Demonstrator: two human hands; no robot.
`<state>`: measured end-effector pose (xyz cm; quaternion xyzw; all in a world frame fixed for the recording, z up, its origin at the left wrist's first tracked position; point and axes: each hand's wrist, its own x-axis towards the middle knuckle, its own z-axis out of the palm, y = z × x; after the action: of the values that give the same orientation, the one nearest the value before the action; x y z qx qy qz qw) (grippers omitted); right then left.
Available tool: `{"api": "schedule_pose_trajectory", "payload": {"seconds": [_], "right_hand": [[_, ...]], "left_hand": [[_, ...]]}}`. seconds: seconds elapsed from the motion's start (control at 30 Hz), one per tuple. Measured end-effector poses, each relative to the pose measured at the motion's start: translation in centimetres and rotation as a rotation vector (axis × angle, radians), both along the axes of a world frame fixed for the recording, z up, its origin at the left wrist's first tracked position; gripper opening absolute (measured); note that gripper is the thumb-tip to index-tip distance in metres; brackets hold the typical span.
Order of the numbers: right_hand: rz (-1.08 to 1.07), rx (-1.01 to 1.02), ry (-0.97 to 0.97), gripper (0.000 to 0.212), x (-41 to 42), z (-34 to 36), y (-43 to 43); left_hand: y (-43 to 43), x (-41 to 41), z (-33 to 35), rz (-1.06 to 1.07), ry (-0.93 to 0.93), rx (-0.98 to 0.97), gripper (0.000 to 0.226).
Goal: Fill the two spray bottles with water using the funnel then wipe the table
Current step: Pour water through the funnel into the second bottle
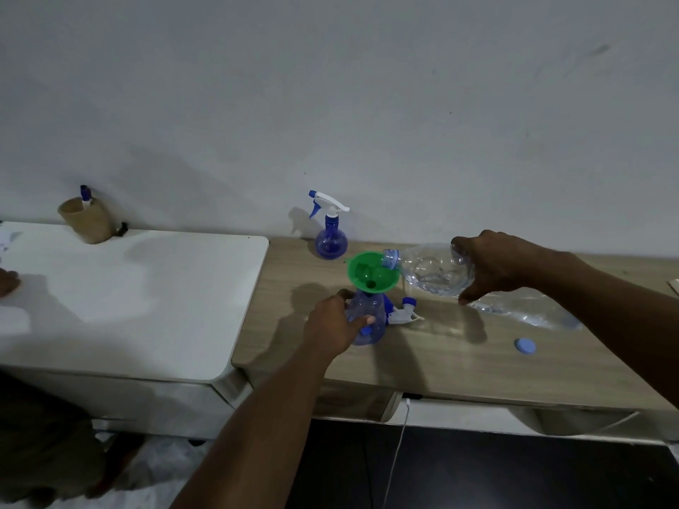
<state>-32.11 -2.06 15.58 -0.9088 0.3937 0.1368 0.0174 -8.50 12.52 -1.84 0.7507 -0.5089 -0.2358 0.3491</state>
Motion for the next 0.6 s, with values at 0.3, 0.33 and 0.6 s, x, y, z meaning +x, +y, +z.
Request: {"api": "schedule_pose_trajectory", "payload": {"seconds": [0.3, 0.33, 0.6], "right_hand": [[-0.015, -0.013, 0.043, 0.086, -0.18, 0.41, -0.04], [-0.012, -0.013, 0.048, 0.085, -0.16, 0.43, -0.03], [0.018, -0.030, 0.065, 0.084, -0.08, 0.40, -0.25]], "left_hand": [[-0.01, 0.00, 0.23, -0.002, 0.009, 0.011, 0.051], [-0.02, -0.01, 0.20, -0.001, 0.012, 0.010, 0.050], [0.01, -0.08, 0.23, 0.004, -0.002, -0.006, 0.051]]}}
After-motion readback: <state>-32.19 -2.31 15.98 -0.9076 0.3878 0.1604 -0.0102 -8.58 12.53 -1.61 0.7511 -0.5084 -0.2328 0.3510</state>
